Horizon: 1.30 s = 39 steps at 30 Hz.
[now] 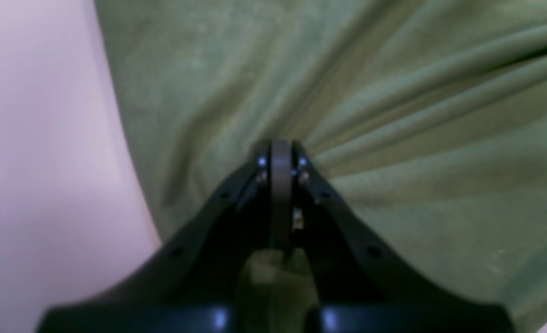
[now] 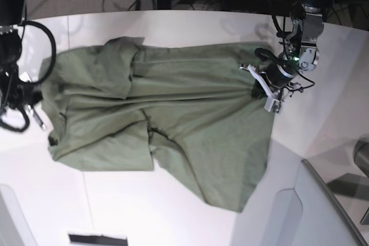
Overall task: Layout the t-shirt on the table in an organized manner, then fold the t-shirt properly
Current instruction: 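Pull the held edges apart with both grippers to stretch the shirt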
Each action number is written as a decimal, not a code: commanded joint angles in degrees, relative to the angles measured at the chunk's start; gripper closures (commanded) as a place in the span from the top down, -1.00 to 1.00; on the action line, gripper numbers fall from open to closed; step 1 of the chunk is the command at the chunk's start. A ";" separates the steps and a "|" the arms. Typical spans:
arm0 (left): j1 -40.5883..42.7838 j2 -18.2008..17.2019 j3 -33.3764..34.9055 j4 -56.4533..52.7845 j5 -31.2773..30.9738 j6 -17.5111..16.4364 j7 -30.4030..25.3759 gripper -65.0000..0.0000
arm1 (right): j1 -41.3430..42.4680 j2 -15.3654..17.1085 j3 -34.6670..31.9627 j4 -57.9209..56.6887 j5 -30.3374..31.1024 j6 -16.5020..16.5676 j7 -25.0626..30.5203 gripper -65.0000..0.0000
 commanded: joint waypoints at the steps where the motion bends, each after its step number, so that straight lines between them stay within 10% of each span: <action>1: 0.41 -0.65 -0.12 2.23 0.50 0.20 1.44 -1.00 | 1.06 -0.94 -1.52 2.80 0.36 0.01 -0.81 -1.00; 11: -0.03 -0.48 -0.20 4.87 0.93 0.20 1.53 -1.00 | 8.97 -5.25 -13.12 -11.70 0.36 4.98 4.38 -1.00; 19: -0.03 -2.06 -0.20 1.70 0.93 0.20 1.27 -1.00 | 2.47 -3.32 -12.42 -4.50 0.71 8.49 -1.95 -1.00; 39: -0.03 -3.99 -0.20 1.79 0.93 0.20 1.35 -1.00 | -8.70 5.74 -12.42 -8.89 0.89 8.84 1.74 -1.00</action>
